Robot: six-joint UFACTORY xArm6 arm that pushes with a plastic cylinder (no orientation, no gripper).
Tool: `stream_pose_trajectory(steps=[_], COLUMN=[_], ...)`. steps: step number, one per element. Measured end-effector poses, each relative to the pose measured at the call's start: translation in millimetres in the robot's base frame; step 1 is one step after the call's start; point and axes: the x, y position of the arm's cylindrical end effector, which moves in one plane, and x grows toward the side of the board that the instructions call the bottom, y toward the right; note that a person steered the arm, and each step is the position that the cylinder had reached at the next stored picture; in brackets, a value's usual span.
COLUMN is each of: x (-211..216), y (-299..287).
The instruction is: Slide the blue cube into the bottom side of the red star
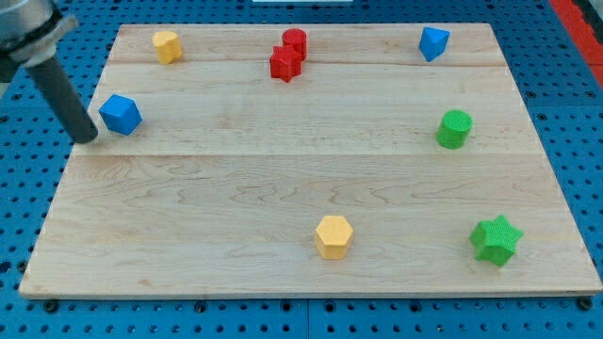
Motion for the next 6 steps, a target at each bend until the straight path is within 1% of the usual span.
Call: stream_pose_trajectory(steps=[1, 2, 3, 4, 5, 6], x=[-30, -34, -10, -7, -52, -39], y=[32, 113, 120, 150, 203, 241])
